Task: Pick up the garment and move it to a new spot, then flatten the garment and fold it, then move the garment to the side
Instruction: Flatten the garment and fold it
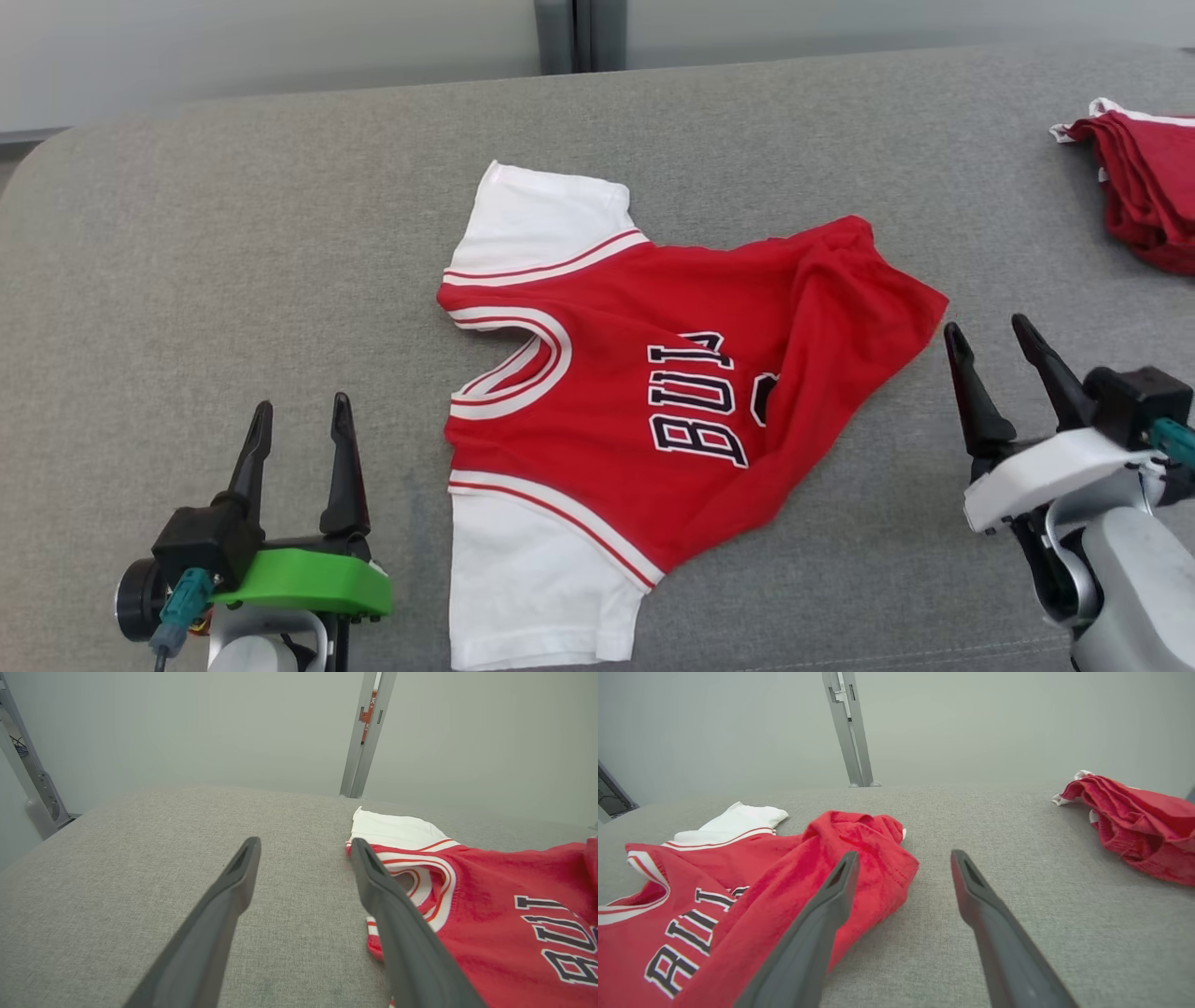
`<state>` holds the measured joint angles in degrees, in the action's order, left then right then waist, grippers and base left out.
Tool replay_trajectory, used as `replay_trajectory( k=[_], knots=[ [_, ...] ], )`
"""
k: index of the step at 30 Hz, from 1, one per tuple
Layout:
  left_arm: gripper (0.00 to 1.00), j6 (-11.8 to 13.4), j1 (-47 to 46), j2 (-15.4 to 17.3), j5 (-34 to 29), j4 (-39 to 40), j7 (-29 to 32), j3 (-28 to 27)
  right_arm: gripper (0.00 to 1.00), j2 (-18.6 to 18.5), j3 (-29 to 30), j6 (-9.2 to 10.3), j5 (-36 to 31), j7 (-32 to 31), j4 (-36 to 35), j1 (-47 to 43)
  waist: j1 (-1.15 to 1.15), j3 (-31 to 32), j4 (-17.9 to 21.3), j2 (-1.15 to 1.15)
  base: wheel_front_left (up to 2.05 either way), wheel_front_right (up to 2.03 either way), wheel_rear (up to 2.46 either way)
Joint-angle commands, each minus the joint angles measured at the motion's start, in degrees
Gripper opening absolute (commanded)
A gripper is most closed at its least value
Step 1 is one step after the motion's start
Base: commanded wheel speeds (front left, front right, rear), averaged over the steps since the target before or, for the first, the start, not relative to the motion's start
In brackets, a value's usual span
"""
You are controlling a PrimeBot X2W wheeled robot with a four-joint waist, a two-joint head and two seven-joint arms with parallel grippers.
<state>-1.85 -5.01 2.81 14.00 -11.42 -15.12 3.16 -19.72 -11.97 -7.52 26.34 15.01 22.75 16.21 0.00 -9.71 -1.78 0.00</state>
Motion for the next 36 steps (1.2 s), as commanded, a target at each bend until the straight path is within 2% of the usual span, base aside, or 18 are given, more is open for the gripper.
replay_trajectory(
  k=[1,9,14,19,24,36],
  knots=[
    [1.00,-0.3,0.8,0.2,-0.4,0.0,0.0,-0.4,1.00,0.8,1.5,0.05,-0.7,0.2,-2.1,-2.2,0.00,0.6,1.1,0.00,0.00,0.00,0.00],
    [1.00,-0.7,1.2,0.2,-0.6,-0.7,0.0,-1.0,1.00,6.2,8.5,0.05,-4.3,0.2,-12.7,-11.6,0.00,1.2,1.9,0.00,0.00,0.00,0.00],
    [1.00,-1.4,0.2,0.2,-2.0,-1.6,0.0,-0.3,1.00,8.1,9.1,0.05,-5.9,0.2,-14.7,-13.4,0.00,0.9,2.2,0.00,0.00,0.00,0.00],
    [1.00,-2.7,-3.0,0.4,-3.3,-4.3,0.0,1.0,1.00,8.4,8.6,0.05,-7.1,0.2,-15.9,-12.2,0.00,0.3,2.8,0.00,0.00,0.00,0.00],
    [1.00,-3.9,-6.9,0.9,-4.7,-10.0,0.0,2.9,1.00,8.7,7.5,0.05,-8.0,0.2,-16.4,-11.0,0.00,-0.5,4.0,0.00,0.00,0.00,0.00],
    [1.00,-5.6,-17.1,3.4,-6.0,-31.1,1.2,11.3,1.00,9.5,6.7,0.05,-8.9,0.2,-16.0,-9.6,0.00,-2.6,6.4,0.00,0.00,0.00,0.00]
  ],
)
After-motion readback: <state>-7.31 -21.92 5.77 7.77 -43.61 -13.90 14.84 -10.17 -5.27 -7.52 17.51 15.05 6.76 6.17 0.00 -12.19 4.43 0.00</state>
